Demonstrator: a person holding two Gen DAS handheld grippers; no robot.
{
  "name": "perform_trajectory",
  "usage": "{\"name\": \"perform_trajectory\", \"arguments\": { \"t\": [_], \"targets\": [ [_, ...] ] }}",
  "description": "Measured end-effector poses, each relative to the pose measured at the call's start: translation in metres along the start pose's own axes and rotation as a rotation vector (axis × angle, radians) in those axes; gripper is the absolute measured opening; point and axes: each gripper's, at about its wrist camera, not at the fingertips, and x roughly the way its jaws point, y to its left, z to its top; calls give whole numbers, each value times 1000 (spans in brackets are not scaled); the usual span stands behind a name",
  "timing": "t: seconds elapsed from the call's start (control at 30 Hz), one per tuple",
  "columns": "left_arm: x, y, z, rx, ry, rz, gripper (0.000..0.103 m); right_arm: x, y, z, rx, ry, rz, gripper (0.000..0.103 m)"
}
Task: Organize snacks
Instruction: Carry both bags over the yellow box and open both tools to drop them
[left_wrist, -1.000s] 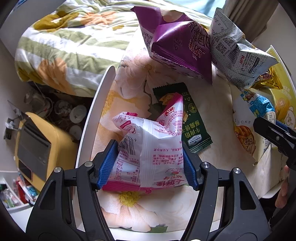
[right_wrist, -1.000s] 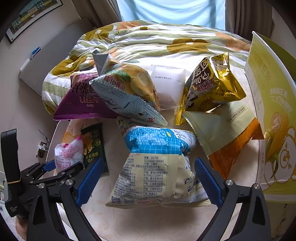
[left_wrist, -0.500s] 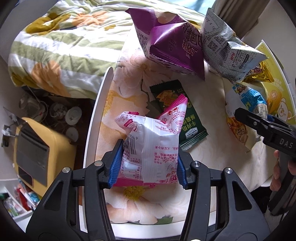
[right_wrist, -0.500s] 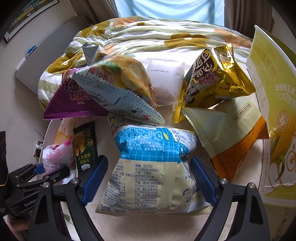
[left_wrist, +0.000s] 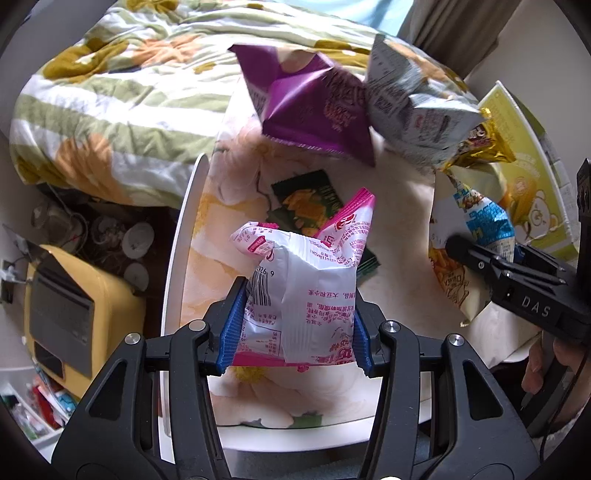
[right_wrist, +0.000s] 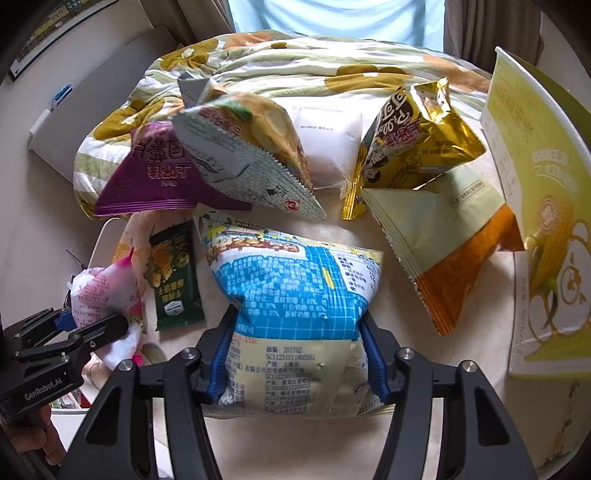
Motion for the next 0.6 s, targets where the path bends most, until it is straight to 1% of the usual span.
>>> {"name": "perform_trajectory", "arguments": {
  "t": [0.17, 0.27, 0.33, 0.47, 0.6],
  "targets": [
    [-25, -19, 8, 49, -37, -44, 46, -34, 2, -8, 21, -42, 6, 55],
    [-43, -41, 14, 112, -71, -64, 46, -66, -2, -10, 41, -87, 21, 55],
    [-53, -57, 22, 134, -92, -88, 46, -87, -8, -10, 49, -116, 21, 55],
    [-72, -98, 40, 166, -135, -131, 46, -130, -32, -7, 76, -175, 16, 55],
    [-89, -150, 60, 200, -193, -163, 46, -168, -67, 1, 97, -241, -9, 55]
  ]
}}
